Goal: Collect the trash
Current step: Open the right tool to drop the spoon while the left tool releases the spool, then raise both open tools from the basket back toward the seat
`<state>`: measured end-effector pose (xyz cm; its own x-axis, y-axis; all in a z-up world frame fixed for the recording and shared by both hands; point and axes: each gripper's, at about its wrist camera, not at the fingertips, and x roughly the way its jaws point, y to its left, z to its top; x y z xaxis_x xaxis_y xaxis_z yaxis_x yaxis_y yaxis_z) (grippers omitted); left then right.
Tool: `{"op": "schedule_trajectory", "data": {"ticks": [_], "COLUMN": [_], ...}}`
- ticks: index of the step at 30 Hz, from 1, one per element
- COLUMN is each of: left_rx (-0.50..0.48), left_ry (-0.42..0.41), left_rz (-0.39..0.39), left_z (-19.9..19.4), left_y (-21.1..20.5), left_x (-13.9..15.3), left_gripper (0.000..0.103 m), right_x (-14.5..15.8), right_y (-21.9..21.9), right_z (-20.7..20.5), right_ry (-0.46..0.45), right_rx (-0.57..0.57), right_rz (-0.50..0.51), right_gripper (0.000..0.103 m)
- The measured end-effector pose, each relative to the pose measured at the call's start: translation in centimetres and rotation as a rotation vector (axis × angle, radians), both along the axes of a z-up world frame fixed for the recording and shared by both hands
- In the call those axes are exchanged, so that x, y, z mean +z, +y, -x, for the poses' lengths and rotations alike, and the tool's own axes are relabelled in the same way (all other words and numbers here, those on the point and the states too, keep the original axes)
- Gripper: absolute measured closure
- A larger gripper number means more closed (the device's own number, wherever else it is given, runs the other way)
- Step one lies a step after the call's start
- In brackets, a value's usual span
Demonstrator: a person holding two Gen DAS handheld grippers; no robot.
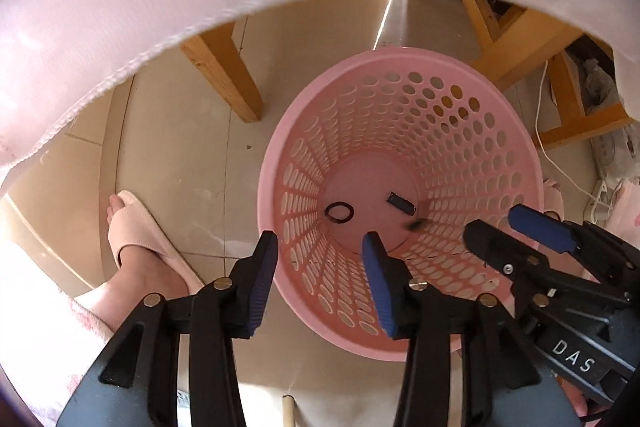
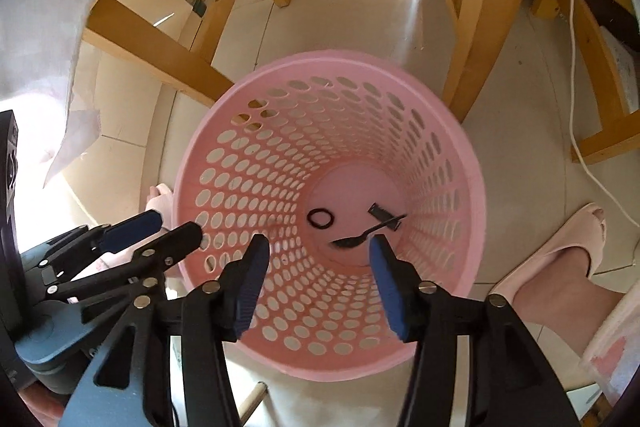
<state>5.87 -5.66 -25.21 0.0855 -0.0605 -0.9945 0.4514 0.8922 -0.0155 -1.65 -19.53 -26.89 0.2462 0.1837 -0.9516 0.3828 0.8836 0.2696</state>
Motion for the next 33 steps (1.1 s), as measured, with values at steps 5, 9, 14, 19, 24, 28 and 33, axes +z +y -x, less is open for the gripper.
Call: {"op": "schedule_trajectory", "data": {"ticks": [5, 9, 14, 19, 24, 28, 33], "left_rx": [0.030, 0.066, 0.080, 0.090, 0.083, 0.093, 0.099], "left_ry": [-0.011, -0.056, -0.184, -0.273, -0.360, -0.417, -0.501], "left_rz": [-0.001, 0.013, 0.022, 0.064, 0.070, 0.093, 0.129], "left_z": [-0.5, -0.6, -0.4, 0.1, 0.6, 0.8, 0.9], "left_y": [0.8, 1.4, 1.9, 2.7, 3.1, 3.6, 4.3], "left_x": [0.9, 2.7, 6.5, 9.7, 12.3, 14.4, 17.2], "left_gripper": [0.060, 0.060, 0.060, 0.057, 0.055, 0.055, 0.053], "right_x": [1.6, 4.1, 7.8, 11.0, 13.5, 15.9, 20.0], "right_y": [0.2, 0.5, 0.9, 1.2, 2.1, 2.5, 2.8], "right_z": [0.2, 0.2, 0.7, 1.3, 2.0, 2.9, 4.5], "right_ry": [-0.035, -0.105, -0.208, -0.301, -0.376, -0.452, -0.596], "right_rx": [0.008, 0.023, 0.042, 0.045, 0.070, 0.066, 0.071], "right_rz": [0.103, 0.173, 0.248, 0.264, 0.281, 0.297, 0.393], "right_gripper": [0.048, 0.048, 0.048, 0.045, 0.044, 0.044, 0.036]}}
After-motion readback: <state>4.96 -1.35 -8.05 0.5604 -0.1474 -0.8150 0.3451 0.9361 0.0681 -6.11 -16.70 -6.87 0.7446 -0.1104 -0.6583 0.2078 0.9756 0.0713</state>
